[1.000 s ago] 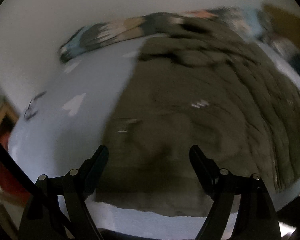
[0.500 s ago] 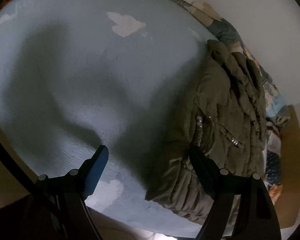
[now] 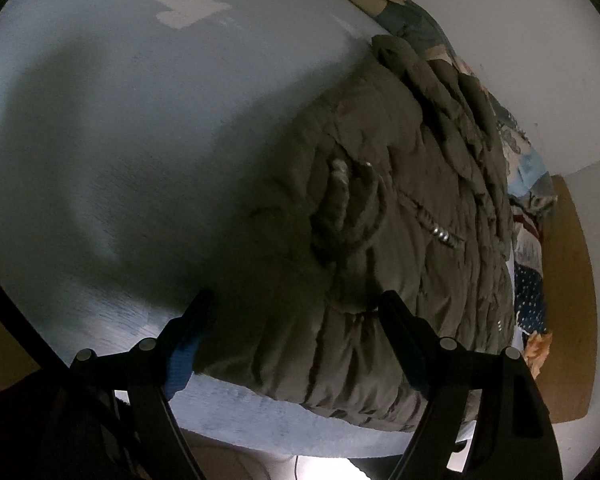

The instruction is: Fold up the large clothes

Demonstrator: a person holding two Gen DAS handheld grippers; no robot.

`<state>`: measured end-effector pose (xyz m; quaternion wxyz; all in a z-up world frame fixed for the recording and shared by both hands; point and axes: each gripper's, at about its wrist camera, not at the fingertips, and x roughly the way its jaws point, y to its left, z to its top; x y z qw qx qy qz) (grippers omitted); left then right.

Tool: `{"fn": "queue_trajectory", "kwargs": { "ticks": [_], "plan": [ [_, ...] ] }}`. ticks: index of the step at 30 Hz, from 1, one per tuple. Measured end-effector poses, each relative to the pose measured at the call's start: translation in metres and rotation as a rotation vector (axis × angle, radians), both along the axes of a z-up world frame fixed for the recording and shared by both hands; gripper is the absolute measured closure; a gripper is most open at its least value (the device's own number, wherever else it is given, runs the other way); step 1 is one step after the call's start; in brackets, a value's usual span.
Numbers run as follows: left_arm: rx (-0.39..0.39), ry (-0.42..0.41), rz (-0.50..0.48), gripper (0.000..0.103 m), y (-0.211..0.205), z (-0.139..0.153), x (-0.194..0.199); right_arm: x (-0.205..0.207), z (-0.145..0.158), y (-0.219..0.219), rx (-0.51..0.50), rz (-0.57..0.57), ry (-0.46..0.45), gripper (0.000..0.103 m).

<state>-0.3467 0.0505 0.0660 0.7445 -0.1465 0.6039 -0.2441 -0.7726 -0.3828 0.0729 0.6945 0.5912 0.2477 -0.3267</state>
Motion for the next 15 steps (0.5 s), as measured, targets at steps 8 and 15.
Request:
{"fn": "queue_trajectory", "kwargs": {
  "ticks": [8,15],
  "plan": [
    [0.044,-0.075,-0.095,0.022,-0.031,0.000,-0.011,0.048,-0.002,0.033,-0.079,0.190,0.070,0.033],
    [0.090,-0.189,-0.159,0.052,-0.049,0.009,-0.019,0.066,0.014,0.044,-0.183,0.267,0.017,0.078]
  ]
}}
